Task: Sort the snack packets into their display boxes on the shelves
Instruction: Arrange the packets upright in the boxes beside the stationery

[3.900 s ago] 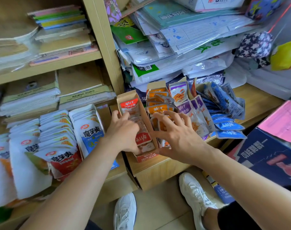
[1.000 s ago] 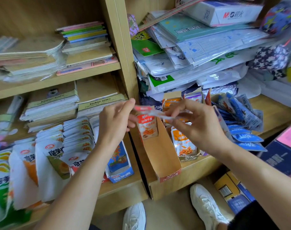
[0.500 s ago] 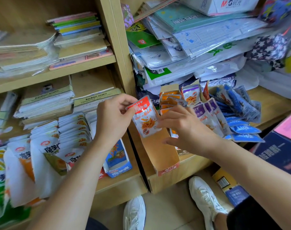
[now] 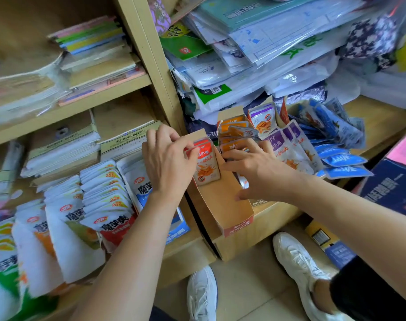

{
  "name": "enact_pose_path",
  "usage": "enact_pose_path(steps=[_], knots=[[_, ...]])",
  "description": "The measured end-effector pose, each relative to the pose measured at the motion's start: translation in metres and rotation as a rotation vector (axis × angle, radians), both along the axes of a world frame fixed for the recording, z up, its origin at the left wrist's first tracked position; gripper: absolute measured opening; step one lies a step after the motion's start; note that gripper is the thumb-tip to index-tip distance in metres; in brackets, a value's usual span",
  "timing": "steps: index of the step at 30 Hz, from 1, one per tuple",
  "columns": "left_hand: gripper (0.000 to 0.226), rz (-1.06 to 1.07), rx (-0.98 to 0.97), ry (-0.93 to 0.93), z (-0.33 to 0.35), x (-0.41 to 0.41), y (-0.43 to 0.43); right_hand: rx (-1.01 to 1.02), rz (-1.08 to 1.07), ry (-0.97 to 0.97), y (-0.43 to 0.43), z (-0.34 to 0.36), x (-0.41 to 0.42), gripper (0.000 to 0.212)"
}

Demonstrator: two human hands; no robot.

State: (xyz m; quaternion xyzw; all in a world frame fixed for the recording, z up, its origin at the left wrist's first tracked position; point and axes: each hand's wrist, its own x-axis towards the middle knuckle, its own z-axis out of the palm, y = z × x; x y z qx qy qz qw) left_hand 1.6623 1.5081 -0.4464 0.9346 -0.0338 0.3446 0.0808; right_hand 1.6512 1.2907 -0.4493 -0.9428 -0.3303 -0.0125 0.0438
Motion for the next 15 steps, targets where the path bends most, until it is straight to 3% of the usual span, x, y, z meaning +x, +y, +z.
enact_pose_path(steps=[7,15], knots=[[0.010,0.072,0.013,0.063,-0.0019,0.0010,-0.0018,0.008,-0.005,-0.001,0.0004,-0.0016,0.0015,0.082],[0.024,-0.051,-0.060,0.027,-0.0029,-0.0026,-0.0014,0.025,0.009,0.004,-0.0011,-0.0028,0.0033,0.085]])
